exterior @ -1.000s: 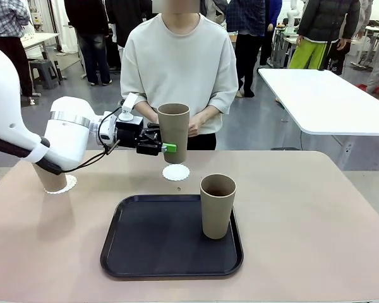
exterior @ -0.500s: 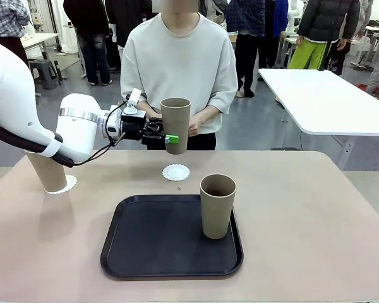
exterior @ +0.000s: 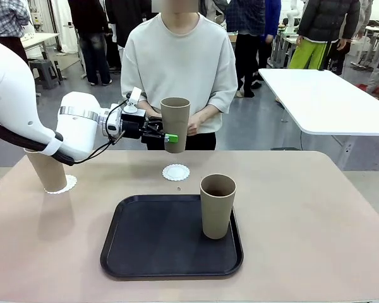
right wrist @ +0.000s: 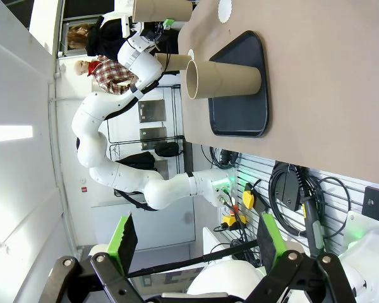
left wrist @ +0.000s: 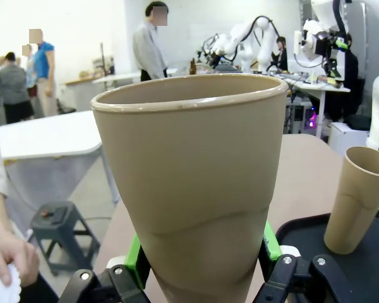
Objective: Place coasters on the table and set cups on them.
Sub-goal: Take one Reusable plastic cup from the Flat Tray and place it on a coaster set by the human.
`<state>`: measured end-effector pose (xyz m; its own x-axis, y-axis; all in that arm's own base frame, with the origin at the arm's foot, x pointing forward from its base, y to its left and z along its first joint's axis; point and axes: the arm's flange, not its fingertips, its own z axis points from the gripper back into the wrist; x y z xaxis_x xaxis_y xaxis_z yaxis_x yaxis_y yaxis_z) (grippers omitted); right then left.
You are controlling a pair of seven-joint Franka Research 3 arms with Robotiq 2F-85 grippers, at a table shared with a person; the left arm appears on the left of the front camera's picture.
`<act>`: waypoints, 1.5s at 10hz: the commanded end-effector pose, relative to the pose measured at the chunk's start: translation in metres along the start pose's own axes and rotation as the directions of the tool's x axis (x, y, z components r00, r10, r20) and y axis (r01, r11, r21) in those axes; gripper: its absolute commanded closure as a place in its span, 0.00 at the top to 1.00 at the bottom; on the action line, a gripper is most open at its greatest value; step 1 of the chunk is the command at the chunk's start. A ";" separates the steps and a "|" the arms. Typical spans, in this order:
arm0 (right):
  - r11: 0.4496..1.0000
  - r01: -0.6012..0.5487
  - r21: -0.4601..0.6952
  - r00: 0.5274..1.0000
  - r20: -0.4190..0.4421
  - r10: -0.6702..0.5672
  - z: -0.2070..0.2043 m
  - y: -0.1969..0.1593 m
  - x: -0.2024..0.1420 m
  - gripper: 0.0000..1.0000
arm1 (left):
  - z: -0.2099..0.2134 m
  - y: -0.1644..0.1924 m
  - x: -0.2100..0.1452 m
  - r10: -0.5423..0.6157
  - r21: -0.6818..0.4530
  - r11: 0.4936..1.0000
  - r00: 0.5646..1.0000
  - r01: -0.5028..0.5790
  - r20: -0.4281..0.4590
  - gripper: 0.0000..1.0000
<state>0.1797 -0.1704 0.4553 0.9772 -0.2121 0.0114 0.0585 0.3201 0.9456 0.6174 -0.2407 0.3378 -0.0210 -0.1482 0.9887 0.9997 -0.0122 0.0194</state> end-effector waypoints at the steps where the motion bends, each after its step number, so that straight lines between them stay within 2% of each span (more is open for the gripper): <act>1: 1.000 -0.009 0.011 1.000 0.000 0.009 0.000 0.000 -0.001 1.00 | -0.001 0.003 0.001 0.002 0.007 1.000 1.000 -0.002 0.015 0.34; 2: 1.000 -0.009 0.011 1.000 0.000 0.009 0.000 0.000 -0.001 1.00 | -0.001 0.003 0.001 0.002 0.007 1.000 1.000 -0.002 0.015 0.34; 3: 1.000 -0.009 0.011 1.000 0.000 0.009 0.000 0.000 -0.001 1.00 | 0.000 0.000 0.000 0.001 0.000 1.000 1.000 -0.001 0.000 0.82; 5: 1.000 -0.009 0.011 1.000 0.000 0.009 0.000 0.000 -0.001 1.00 | 0.005 0.018 -0.017 -0.041 -0.065 0.997 0.996 0.046 0.074 0.82; 7: 1.000 -0.009 0.011 1.000 0.000 0.009 0.000 0.000 -0.001 1.00 | 0.005 0.022 -0.027 -0.019 -0.105 0.994 0.995 0.029 0.095 0.82; 13: 1.000 -0.009 0.011 1.000 0.000 0.009 0.000 0.000 -0.001 1.00 | -0.017 0.032 -0.052 -0.050 -0.059 0.997 0.999 0.051 0.022 0.82; 15: 1.000 -0.009 0.011 1.000 0.000 0.009 0.000 0.000 -0.001 1.00 | -0.014 0.037 -0.057 -0.037 -0.049 0.998 0.999 0.039 0.029 0.82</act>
<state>0.1796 -0.1704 0.4553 0.9772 -0.2121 0.0114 0.0585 0.3201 0.9456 0.6444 -0.2454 0.2798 -0.0461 -0.1155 0.9922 0.9970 -0.0678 0.0385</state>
